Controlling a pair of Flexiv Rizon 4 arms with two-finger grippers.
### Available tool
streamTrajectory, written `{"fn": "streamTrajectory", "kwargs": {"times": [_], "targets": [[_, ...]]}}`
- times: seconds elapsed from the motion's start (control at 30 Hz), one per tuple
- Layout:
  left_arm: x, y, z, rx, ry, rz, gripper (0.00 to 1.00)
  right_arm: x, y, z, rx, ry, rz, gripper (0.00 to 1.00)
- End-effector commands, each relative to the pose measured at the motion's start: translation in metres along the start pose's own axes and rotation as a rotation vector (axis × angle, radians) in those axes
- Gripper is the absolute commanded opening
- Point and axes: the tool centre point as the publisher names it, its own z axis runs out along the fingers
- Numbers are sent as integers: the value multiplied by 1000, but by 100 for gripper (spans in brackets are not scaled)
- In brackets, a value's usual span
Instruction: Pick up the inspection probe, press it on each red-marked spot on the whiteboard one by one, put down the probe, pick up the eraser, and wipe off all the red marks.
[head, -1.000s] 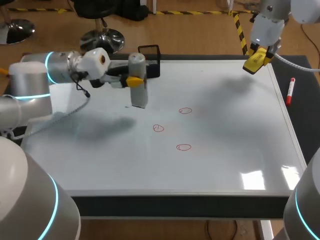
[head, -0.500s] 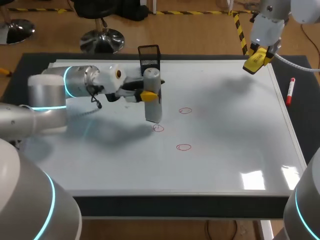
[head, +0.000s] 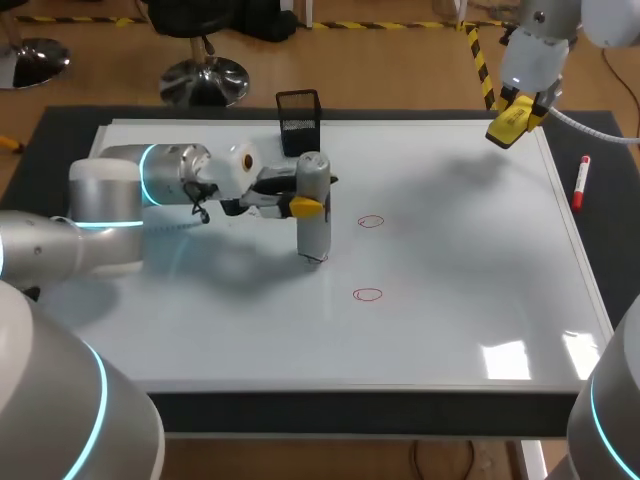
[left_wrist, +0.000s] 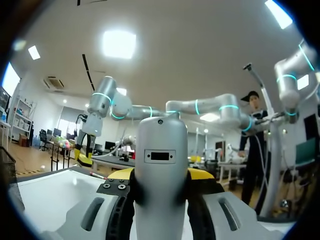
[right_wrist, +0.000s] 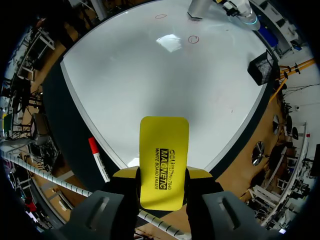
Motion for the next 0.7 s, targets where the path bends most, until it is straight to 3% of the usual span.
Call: {"fn": "streamTrajectory", "kwargs": {"times": [0.03, 0.7], "targets": [[-4, 4, 0, -6, 11, 4, 0, 0, 0, -1, 1, 4, -2, 0], [-2, 14, 0, -78, 26, 9, 0, 0, 0, -1, 1, 4, -2, 0]]}}
